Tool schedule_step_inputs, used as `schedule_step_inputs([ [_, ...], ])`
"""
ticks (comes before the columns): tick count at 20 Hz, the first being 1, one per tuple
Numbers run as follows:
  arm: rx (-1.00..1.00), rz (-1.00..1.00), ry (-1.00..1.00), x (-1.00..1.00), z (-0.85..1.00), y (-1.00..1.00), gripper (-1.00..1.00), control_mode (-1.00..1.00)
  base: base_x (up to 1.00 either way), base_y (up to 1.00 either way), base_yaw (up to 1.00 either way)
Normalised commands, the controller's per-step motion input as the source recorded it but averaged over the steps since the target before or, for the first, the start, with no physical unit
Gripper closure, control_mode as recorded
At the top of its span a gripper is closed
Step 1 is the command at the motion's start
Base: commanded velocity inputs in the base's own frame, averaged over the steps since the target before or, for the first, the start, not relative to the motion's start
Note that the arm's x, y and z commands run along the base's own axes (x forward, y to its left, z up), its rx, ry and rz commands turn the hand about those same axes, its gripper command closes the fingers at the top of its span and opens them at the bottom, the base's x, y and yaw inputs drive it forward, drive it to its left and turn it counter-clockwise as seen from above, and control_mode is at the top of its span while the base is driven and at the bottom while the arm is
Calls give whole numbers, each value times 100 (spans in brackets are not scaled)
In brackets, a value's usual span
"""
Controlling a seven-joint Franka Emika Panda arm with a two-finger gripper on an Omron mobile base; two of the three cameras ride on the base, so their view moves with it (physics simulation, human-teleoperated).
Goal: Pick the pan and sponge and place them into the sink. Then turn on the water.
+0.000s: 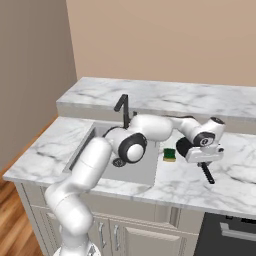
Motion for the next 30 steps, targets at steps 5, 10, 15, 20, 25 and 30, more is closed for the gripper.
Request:
schedule_step_inputs([
  [5,-5,17,-8,-58,4,99,100,-100,0,0,0],
  [10,-4,8,-16,-50,79,56,100,-100,0,0,0],
  [15,-5,7,-13,-32,82,33,100,-100,0,0,0],
  [20,-1,15,-1,-24,9,65,100,-100,0,0,0],
  [25,-4,19,2,-16,4,67,100,-100,0,0,0],
  [30,-6,20,0,-9,31,53,100,-100,0,0,0],
])
